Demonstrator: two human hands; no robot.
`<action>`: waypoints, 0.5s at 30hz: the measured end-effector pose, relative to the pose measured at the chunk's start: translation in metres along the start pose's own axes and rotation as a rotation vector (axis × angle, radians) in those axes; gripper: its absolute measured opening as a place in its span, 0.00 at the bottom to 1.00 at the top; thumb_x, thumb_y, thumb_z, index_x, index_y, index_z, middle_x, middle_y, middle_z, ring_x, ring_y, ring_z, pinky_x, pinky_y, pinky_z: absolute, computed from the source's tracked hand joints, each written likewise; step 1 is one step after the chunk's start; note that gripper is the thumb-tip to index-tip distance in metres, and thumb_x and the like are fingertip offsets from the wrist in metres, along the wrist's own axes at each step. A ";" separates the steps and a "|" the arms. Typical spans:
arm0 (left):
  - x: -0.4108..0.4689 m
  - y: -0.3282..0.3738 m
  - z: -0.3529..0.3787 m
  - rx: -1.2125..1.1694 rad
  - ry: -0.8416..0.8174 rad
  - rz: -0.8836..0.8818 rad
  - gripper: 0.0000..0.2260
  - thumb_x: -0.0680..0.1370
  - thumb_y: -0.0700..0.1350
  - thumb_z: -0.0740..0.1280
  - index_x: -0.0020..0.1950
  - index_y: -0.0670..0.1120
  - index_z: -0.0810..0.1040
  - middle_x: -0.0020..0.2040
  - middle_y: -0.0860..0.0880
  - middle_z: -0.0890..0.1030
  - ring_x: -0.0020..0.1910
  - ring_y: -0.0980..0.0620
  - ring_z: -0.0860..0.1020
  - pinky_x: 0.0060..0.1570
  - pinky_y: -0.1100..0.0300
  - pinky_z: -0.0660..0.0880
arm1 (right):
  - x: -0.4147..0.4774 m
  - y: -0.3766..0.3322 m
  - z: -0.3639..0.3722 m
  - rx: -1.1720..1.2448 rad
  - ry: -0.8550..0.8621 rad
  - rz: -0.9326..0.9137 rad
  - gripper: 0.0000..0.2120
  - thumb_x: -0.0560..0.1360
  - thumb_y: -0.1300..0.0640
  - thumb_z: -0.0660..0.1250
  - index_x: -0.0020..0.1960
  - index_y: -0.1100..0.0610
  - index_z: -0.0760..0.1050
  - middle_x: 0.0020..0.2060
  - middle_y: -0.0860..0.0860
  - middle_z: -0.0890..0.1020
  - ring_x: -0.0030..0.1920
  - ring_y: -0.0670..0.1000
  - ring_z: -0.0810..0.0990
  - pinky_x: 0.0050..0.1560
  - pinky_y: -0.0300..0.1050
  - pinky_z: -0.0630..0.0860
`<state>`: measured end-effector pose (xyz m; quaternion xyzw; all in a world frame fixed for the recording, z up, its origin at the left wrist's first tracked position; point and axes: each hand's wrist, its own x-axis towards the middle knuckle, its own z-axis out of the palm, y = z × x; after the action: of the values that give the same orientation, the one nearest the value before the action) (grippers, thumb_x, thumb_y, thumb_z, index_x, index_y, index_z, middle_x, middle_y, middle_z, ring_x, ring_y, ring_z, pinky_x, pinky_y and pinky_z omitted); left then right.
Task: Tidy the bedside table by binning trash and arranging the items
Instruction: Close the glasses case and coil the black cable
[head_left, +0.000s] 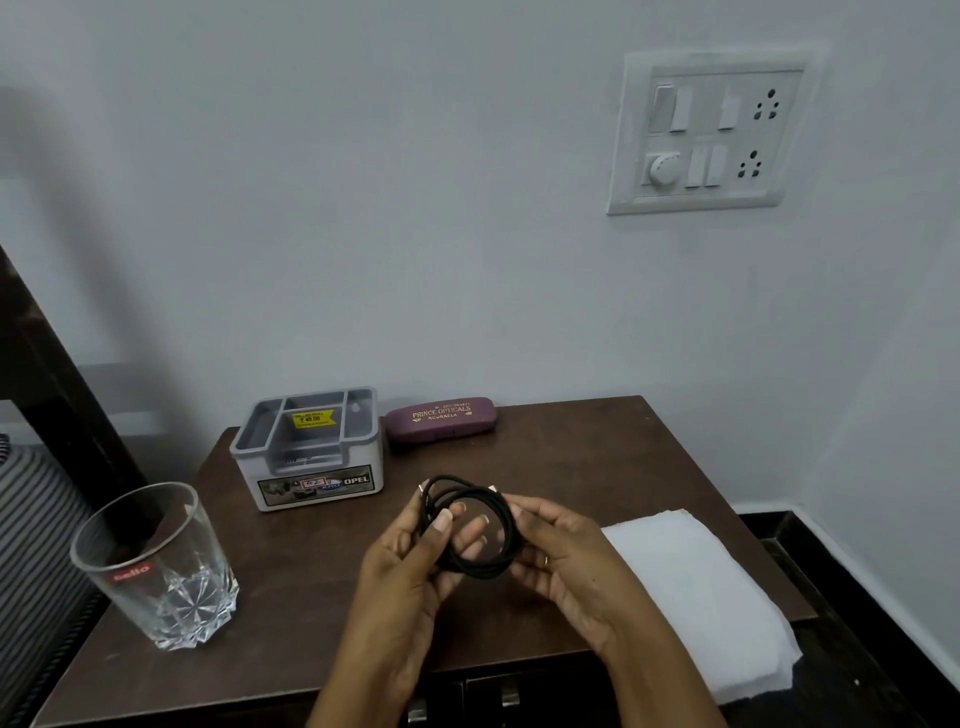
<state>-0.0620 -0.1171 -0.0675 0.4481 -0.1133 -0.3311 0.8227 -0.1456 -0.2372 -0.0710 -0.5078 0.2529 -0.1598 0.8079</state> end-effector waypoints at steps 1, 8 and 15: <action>0.000 -0.001 -0.001 0.006 0.006 -0.008 0.12 0.75 0.34 0.62 0.57 0.43 0.77 0.44 0.47 0.86 0.42 0.51 0.84 0.36 0.61 0.81 | 0.000 0.000 -0.001 -0.034 -0.010 0.020 0.07 0.76 0.61 0.64 0.47 0.55 0.81 0.34 0.49 0.84 0.32 0.43 0.80 0.31 0.35 0.76; -0.001 -0.004 0.002 0.095 0.037 0.007 0.16 0.75 0.35 0.64 0.62 0.45 0.75 0.39 0.48 0.86 0.35 0.56 0.83 0.31 0.62 0.80 | -0.005 -0.002 -0.006 -0.146 -0.195 0.054 0.08 0.74 0.58 0.67 0.51 0.58 0.81 0.41 0.52 0.81 0.39 0.45 0.76 0.37 0.34 0.72; 0.000 -0.007 0.003 0.199 0.173 0.130 0.14 0.75 0.37 0.66 0.59 0.46 0.79 0.45 0.46 0.86 0.42 0.51 0.84 0.33 0.59 0.80 | -0.004 0.001 0.000 0.077 -0.243 0.018 0.17 0.76 0.49 0.62 0.57 0.59 0.80 0.44 0.53 0.83 0.46 0.47 0.80 0.48 0.41 0.74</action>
<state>-0.0664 -0.1219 -0.0720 0.5460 -0.1031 -0.2245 0.8005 -0.1482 -0.2346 -0.0706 -0.4899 0.1514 -0.0996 0.8527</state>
